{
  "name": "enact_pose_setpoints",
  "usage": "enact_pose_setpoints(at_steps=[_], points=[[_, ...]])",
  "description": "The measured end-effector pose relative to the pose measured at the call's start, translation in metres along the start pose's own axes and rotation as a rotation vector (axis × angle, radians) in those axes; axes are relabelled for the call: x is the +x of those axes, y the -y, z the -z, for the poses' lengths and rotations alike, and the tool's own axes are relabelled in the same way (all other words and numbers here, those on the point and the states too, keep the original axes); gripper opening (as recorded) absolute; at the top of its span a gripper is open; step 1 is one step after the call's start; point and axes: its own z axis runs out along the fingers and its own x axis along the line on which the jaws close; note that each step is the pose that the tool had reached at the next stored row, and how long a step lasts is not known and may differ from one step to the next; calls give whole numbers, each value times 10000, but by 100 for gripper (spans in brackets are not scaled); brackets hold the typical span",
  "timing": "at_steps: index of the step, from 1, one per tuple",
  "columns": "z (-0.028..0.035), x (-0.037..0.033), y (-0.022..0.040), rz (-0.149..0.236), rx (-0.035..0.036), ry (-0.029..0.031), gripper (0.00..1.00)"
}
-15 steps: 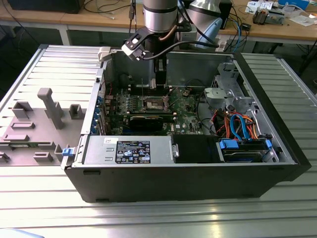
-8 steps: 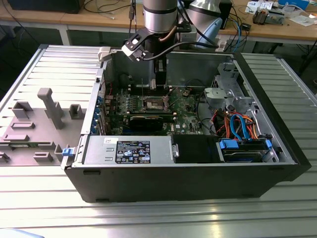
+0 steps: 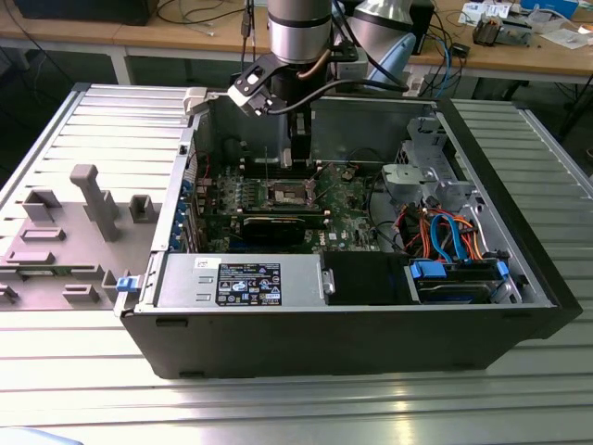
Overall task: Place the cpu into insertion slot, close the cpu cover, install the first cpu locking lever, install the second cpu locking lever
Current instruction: 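Place the cpu into insertion slot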
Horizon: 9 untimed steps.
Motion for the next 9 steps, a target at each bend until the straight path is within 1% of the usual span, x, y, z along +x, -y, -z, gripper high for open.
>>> enact_pose_setpoints(at_steps=[9], points=[[-30, 0, 2, 0, 0, 0, 55]])
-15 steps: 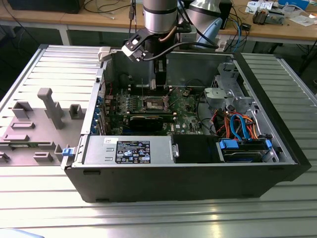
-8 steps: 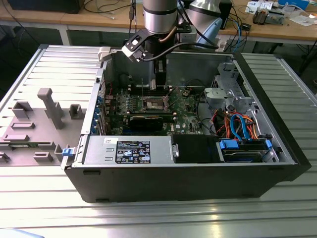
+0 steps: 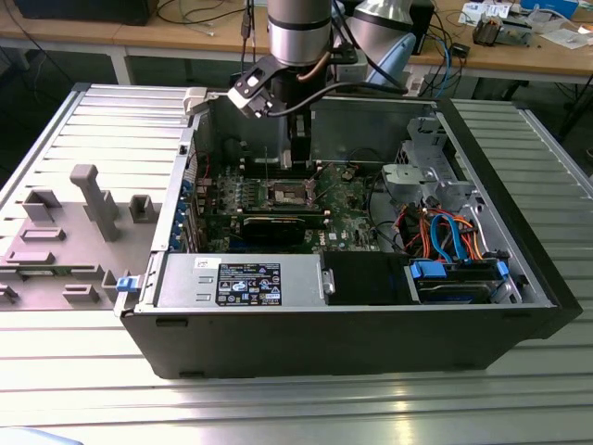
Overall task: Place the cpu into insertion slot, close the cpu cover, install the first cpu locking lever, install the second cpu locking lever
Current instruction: 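Place the cpu into insertion slot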
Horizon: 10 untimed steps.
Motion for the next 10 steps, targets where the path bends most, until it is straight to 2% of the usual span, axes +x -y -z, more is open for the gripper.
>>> enact_pose_setpoints(at_steps=[10], points=[[-26, 8, 2, 0, 0, 0, 55]])
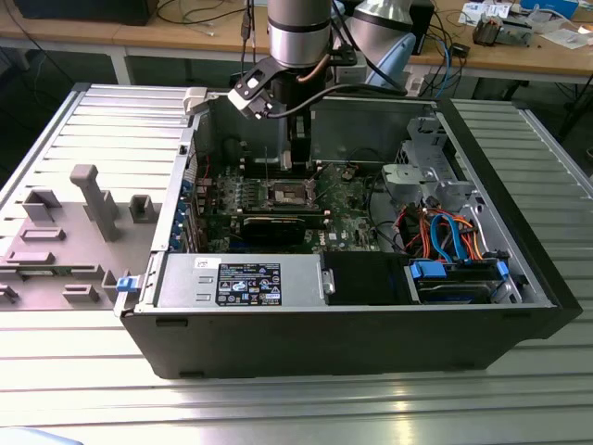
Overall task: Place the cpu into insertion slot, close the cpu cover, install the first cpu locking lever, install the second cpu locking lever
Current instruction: 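Place the cpu into insertion slot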
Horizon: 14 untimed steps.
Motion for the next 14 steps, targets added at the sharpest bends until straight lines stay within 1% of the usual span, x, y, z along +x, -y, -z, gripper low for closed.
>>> enact_pose_setpoints(at_steps=[14], points=[[-19, 0, 1, 0, 0, 0, 55]])
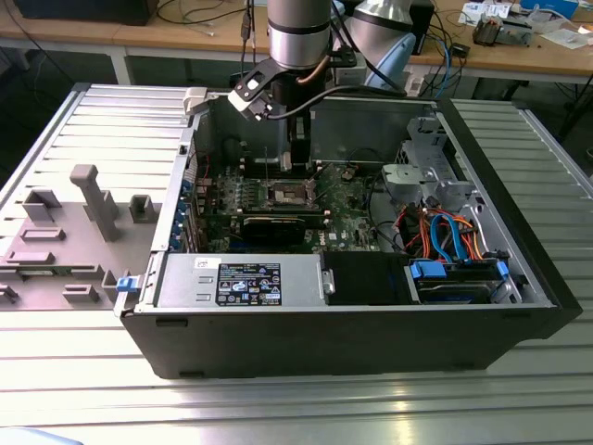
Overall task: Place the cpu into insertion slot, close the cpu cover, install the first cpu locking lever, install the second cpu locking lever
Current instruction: 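Place the cpu into insertion slot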
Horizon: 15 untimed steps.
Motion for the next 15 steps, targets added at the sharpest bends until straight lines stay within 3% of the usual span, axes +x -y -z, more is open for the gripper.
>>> enact_pose_setpoints(at_steps=[9, 15], points=[[-16, 0, 3, 0, -2, -4, 55], [-137, 24, 18, 0, -1, -1, 55]])
